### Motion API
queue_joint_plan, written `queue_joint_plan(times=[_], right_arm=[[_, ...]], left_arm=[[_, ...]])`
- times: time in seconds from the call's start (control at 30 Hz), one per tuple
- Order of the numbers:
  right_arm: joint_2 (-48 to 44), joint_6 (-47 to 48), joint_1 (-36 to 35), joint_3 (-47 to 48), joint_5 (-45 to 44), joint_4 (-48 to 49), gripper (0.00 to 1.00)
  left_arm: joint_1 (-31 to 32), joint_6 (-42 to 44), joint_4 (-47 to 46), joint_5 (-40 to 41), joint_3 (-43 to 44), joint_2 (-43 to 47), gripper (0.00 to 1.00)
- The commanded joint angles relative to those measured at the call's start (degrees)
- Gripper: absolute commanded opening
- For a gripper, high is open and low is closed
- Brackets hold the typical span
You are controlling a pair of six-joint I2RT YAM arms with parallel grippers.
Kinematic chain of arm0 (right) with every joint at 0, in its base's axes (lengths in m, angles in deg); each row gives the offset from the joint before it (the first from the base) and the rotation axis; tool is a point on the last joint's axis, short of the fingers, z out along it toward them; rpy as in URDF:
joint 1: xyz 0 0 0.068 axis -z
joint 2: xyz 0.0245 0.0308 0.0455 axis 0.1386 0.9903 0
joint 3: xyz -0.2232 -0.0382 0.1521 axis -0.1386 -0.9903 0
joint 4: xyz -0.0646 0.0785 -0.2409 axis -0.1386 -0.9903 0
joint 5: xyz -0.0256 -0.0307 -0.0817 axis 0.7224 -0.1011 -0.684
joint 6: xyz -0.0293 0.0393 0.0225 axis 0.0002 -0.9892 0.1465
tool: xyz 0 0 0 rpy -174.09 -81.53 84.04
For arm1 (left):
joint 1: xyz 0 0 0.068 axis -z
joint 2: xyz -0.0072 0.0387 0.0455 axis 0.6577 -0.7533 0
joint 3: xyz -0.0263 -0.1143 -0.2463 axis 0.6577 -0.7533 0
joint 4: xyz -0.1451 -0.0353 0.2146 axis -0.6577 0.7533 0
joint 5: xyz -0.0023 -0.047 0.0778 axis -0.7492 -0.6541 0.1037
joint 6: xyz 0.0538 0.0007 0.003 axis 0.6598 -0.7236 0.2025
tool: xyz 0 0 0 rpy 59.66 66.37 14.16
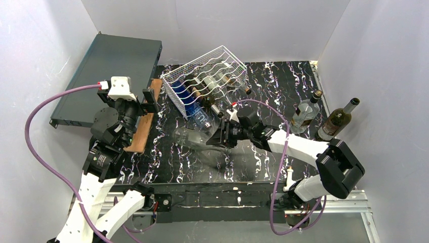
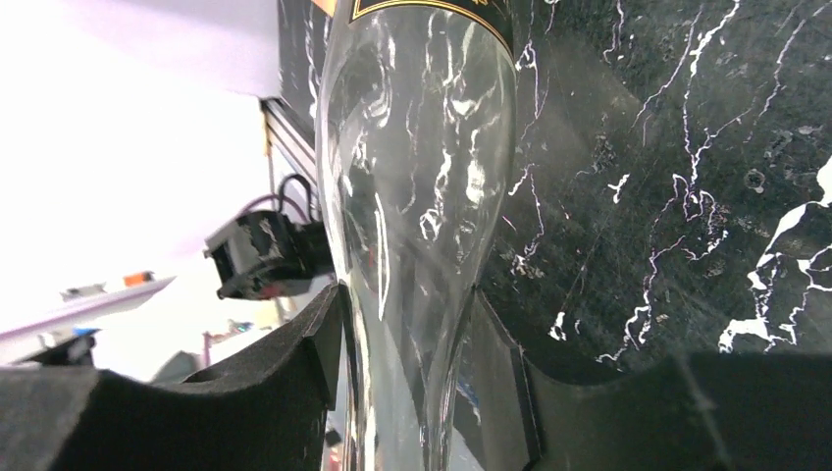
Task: Put the wine bottle on the wine rack
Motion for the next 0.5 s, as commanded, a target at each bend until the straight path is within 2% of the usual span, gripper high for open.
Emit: queue_joint_plan(times=[0.0, 0.23, 0.4, 0.47], right_arm=[[-2.84, -11.23, 2.88, 1.23, 5.86, 23.34, 0.01], [-2.01, -11.78, 4.86, 4.49, 8.88, 24.01, 0.01], [-0.25, -5.03, 4.82, 6.33, 9.94, 16.48, 0.01], [0.71, 1.12, 4.51, 6.83, 10.86, 12.94, 0.01]], left_arm=[[-0.04, 0.02, -1.42, 0.81, -0.2, -0.16, 0.99], [-0.04, 0.02, -1.43, 0.89, -0.28, -0.23, 0.99], [0.0, -0.07, -1.35, 0.81, -0.21, -0.4, 0.99], [-0.02, -0.09, -1.3, 0.72, -0.12, -0.43, 0.99]])
